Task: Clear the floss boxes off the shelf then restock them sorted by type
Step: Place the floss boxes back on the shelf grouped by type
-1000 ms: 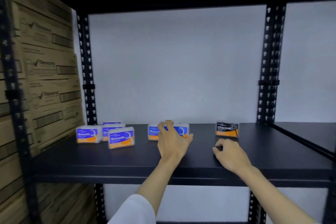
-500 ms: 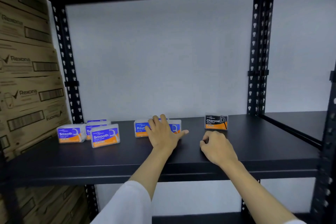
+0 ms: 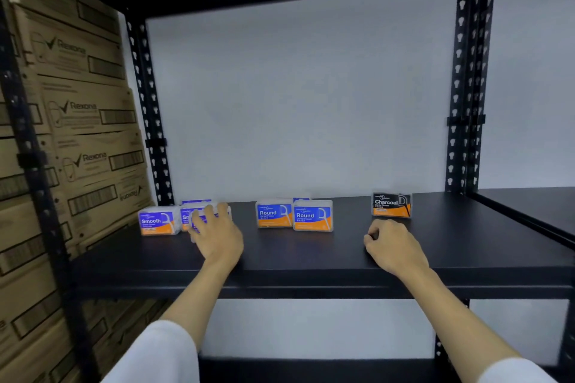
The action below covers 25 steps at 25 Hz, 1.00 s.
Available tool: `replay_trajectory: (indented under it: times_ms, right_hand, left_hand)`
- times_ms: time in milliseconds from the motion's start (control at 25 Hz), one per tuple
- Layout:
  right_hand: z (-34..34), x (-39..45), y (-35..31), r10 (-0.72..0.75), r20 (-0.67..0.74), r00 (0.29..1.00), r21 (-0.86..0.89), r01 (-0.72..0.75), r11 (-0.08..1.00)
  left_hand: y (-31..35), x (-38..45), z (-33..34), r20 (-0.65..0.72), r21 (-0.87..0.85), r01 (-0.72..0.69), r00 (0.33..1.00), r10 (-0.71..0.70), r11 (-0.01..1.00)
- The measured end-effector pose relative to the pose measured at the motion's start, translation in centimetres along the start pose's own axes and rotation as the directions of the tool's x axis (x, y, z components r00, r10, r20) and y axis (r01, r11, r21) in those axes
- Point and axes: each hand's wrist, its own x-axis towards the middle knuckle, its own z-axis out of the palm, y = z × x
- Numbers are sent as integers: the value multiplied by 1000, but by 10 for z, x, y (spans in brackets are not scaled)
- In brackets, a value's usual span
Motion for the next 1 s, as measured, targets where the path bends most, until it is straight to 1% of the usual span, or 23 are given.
replay_trajectory:
  times_ms: [200,280,440,600,680,800,920,1000]
  right_hand:
    - [-1,0,1,-8,5,1000,-7,8,1000]
    - [0,-1,1,-16,14,1000,-13,16,1000]
    - [-7,-16,-3,-15,29,999,6,15,1000]
    - [-27,-55,-17,-51,76,996,102,43,994]
    - [-40,-81,-25,-88,65,994,136,78,988]
    - [-58,-119,-37,-120,73,990,153,108,982]
    - [-62,-156,-40,-118,100,988,96,108,989]
    - [-56,-175,-37,-110,154,982,55,102,993]
  left_hand:
    - [-14,6,-2,38,0,-26,999,26,1000]
    - [-10,0,-6,10,-8,-53,999,53,999]
    - [4,-31,-30,-77,-204,-153,987,140,967]
    - [18,-75,-71,-58,-298,-238,971,231,925]
    - [22,-100,-96,-26,-324,-257,964,264,910]
    - [23,-136,-124,83,-308,-267,949,305,913]
    - [19,-174,-134,201,-281,-270,922,332,921]
    - [16,-195,-127,265,-289,-270,899,348,918]
